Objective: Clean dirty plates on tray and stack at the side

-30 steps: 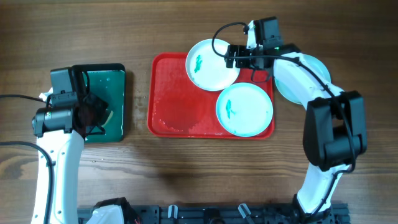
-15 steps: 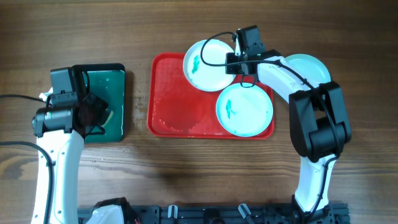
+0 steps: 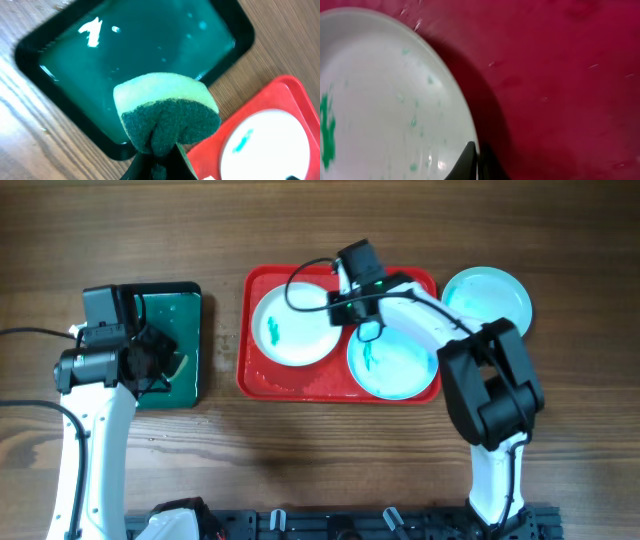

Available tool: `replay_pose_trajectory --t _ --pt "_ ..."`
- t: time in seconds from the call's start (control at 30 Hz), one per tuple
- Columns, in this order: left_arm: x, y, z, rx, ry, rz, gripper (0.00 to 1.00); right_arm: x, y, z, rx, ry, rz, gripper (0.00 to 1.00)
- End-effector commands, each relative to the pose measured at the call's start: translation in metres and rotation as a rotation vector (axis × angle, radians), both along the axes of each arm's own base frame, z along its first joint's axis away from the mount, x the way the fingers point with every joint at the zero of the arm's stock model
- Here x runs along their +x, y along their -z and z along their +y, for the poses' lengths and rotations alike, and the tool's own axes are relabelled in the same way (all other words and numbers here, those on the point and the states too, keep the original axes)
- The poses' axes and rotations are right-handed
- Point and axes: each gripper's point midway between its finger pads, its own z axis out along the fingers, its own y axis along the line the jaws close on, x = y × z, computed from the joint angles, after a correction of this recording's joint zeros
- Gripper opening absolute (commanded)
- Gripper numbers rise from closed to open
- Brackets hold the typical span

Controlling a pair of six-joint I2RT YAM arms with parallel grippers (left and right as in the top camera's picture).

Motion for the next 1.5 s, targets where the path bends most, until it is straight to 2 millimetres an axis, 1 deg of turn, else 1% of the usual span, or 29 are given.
replay_pose_trajectory --t 0.0,0.1,0.17,0.3,0.43,0.53,0.63,0.7,0.83,0.87,0.97,1.07,1.17,1.2,1.23,1.3,1.37,1.47 --pt "0.007 0.007 -0.022 -0.055 0.138 0.003 0.04 -0.019 0.007 0.016 0.003 -0.005 0.068 0.04" --pt "0.012 0.01 -0.038 -0.079 0.226 0.007 0.04 -0.035 0.011 0.018 -0.02 -0.023 0.115 0.04" --pt "0.015 0.013 -0.053 -0.097 0.292 0.009 0.04 -0.042 0.013 0.017 -0.034 -0.03 0.139 0.04" --pt "0.023 0.017 -0.088 -0.132 0.44 -0.002 0.04 -0.047 0.015 0.014 -0.046 -0.03 0.158 0.04" --pt "0.031 0.027 -0.116 -0.133 0.526 0.001 0.04 -0.051 0.016 0.013 -0.053 -0.027 0.175 0.04" --pt "0.042 0.039 -0.137 -0.136 0.577 0.001 0.04 -0.055 0.021 0.009 -0.058 -0.004 0.195 0.05" --pt "0.055 0.055 -0.148 -0.148 0.577 0.003 0.04 -0.058 0.024 0.008 -0.062 -0.006 0.202 0.04" --pt "0.066 0.067 -0.159 -0.186 0.584 -0.005 0.04 -0.059 0.025 0.007 -0.063 -0.005 0.206 0.04" --pt "0.079 0.085 -0.19 -0.32 0.656 -0.032 0.04 -0.064 0.029 0.005 -0.069 -0.008 0.219 0.04" --pt "0.081 0.092 -0.195 -0.34 0.664 -0.029 0.04 -0.064 0.03 0.005 -0.069 -0.008 0.219 0.04" --pt "0.084 0.109 -0.202 -0.348 0.667 -0.01 0.04 -0.064 0.03 0.005 -0.068 -0.008 0.217 0.04" --pt "0.084 0.131 -0.201 -0.328 0.673 0.027 0.04 -0.064 0.03 0.005 -0.067 -0.008 0.216 0.04" --pt "0.082 0.152 -0.19 -0.262 0.672 0.081 0.04 -0.064 0.03 0.005 -0.068 -0.008 0.217 0.04" --pt "0.08 0.159 -0.184 -0.231 0.667 0.104 0.04 -0.064 0.03 0.005 -0.068 -0.008 0.217 0.04" --pt "0.077 0.166 -0.175 -0.18 0.657 0.134 0.04 -0.064 0.03 0.005 -0.069 -0.008 0.218 0.04" --pt "0.074 0.172 -0.153 -0.072 0.614 0.181 0.04 -0.064 0.03 0.005 -0.069 -0.008 0.218 0.04" --pt "0.073 0.172 -0.131 0.047 0.571 0.214 0.04 -0.064 0.03 0.005 -0.069 -0.008 0.218 0.04" --pt "0.071 0.166 -0.111 0.155 0.534 0.239 0.04 -0.064 0.031 0.004 -0.071 -0.008 0.218 0.04"
